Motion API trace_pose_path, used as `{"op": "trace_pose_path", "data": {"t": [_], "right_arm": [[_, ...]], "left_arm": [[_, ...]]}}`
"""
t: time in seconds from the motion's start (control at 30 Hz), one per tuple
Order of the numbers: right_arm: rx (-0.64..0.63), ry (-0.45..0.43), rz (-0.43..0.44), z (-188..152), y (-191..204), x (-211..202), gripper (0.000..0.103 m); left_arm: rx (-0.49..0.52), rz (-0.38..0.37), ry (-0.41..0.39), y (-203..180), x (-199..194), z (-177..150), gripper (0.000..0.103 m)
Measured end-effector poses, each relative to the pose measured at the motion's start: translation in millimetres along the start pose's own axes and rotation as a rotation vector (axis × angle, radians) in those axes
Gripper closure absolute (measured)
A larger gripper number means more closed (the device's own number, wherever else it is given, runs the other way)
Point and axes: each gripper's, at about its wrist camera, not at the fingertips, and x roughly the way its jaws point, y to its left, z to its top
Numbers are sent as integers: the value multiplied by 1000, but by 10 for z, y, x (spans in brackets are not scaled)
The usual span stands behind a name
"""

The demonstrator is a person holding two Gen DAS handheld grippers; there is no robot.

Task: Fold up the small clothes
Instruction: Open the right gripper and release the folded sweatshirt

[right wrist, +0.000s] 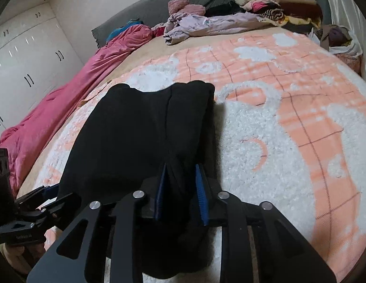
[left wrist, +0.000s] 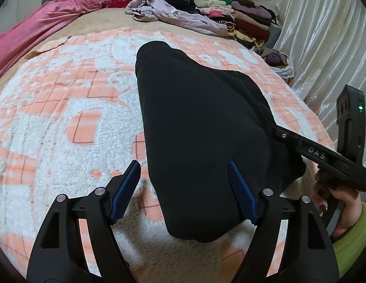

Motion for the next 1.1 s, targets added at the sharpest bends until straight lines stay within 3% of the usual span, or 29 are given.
{"op": "trace_pose_path", "data": {"t": [0.27, 0.43, 0.6, 0.67, 0.77, 0.93, 1.1], "right_arm": [[-13, -20, -71, -82, 64, -175, 65], [-31, -21, -103, -143, 76, -236, 64], [-52, -62, -113, -179, 142, -432, 52], [-65, -84, -123, -211, 182, -534, 40], [-83, -120, -142, -266, 247, -699, 29], [-101, -201, -154, -351, 353, -978, 16], [-122, -262, -161, -435, 463, -1212, 8]], "left_arm": [[-1, 2, 3, 23, -25, -31, 35], [-8, 1, 1, 35, -69, -46, 35], [1, 7, -17, 13, -188, -67, 34], [3, 8, -28, 11, -242, -71, 30], [7, 15, -44, 4, -344, -97, 27], [24, 36, -78, -6, -541, -172, 13], [26, 58, -116, -12, -746, -249, 10]]}}
